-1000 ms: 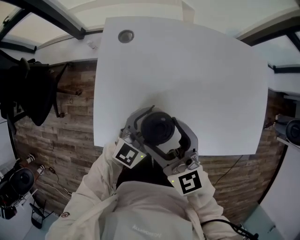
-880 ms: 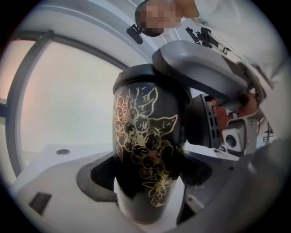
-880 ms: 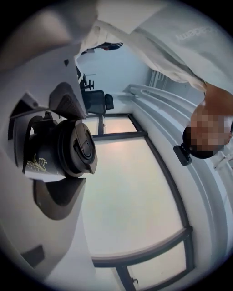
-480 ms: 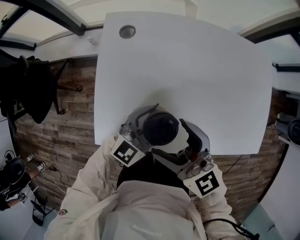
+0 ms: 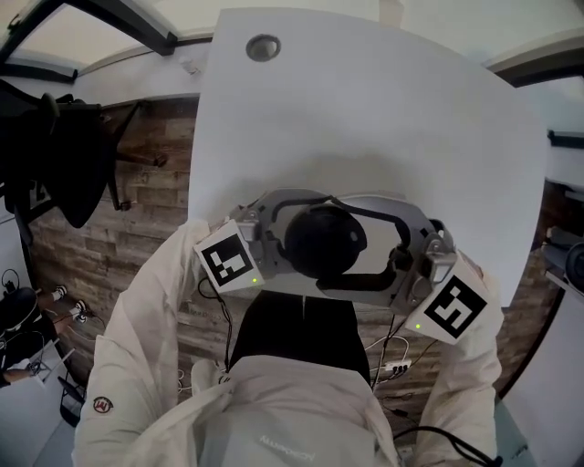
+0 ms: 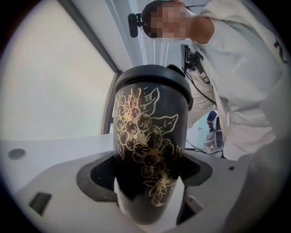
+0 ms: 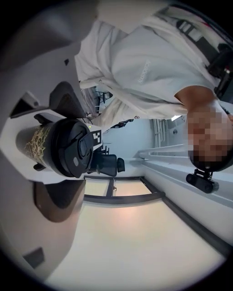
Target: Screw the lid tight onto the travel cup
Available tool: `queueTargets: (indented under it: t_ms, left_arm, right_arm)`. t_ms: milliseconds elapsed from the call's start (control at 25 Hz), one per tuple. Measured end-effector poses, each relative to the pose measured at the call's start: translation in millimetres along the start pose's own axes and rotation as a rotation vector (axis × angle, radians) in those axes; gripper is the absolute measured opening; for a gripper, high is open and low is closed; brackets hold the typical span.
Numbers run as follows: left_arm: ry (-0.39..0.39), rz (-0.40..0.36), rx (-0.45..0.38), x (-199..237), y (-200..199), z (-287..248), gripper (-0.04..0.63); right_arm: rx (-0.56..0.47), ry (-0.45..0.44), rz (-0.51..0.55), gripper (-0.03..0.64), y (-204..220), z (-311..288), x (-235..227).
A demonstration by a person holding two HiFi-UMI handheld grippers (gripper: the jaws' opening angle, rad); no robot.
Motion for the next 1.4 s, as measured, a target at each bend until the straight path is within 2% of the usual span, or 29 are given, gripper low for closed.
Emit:
queueTargets:
  t_ms: [160, 280, 400, 640, 840, 920, 1000, 1080, 1200, 1320, 1400]
  left_arm:
    - [0.027, 0.023, 0.035, -1, 1, 1, 0.399]
    - [-0.017, 0.004, 0.022, -3, 3, 1, 0.399]
    - [-0.113, 0.010, 0.011, -9, 5, 0, 0.399]
    - [-0.349, 0.010, 0.009, -26, 2, -5, 0.399]
    - [-0.517, 0.037, 0.023, -37, 0, -16, 0.399]
    - [-0.579, 0.047, 0.027, -39, -1, -19, 0.399]
    - [-0.613, 0.046, 0.029, -40, -2, -22, 0.399]
    - [-0.617, 0.041, 0.026, -41, -2, -23, 0.399]
    - [-0.592, 0.022, 0.023, -39, -2, -22, 0.399]
    - [-0.529, -0.002, 0.012, -37, -2, -19, 0.399]
    - [-0.467, -0.016, 0.001, -35, -2, -17, 0.399]
  right_arm:
    - [-0.032, -0.042, -0.019, 0.397, 2, -4, -1]
    - [-0.084, 0.026, -0.048, 0.397, 5, -5, 4]
    - [-0.153, 0.184, -0.097, 0.397, 10, -5, 15]
    - [-0.248, 0.586, -0.192, 0.397, 10, -12, 50]
    - [-0.306, 0.884, -0.285, 0.397, 8, -20, 68]
    - [-0.324, 0.987, -0.318, 0.397, 7, -23, 71]
    - [-0.326, 1.049, -0.336, 0.397, 6, -27, 74]
    - [-0.318, 1.064, -0.337, 0.397, 7, -28, 77]
    - [-0.313, 1.028, -0.355, 0.397, 9, -26, 76]
    - [-0.310, 0.922, -0.356, 0.397, 8, -14, 78]
    - [-0.300, 0.813, -0.316, 0.397, 5, -1, 79]
Point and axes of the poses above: the fingertips, and each gripper's own axes: z backward along the fingers, x to its left, y out of its underside, the point moved 9 cm from there along z, backward along the fingers, and after that the axes turned 5 degrees about -z, right-handed, at the moved point
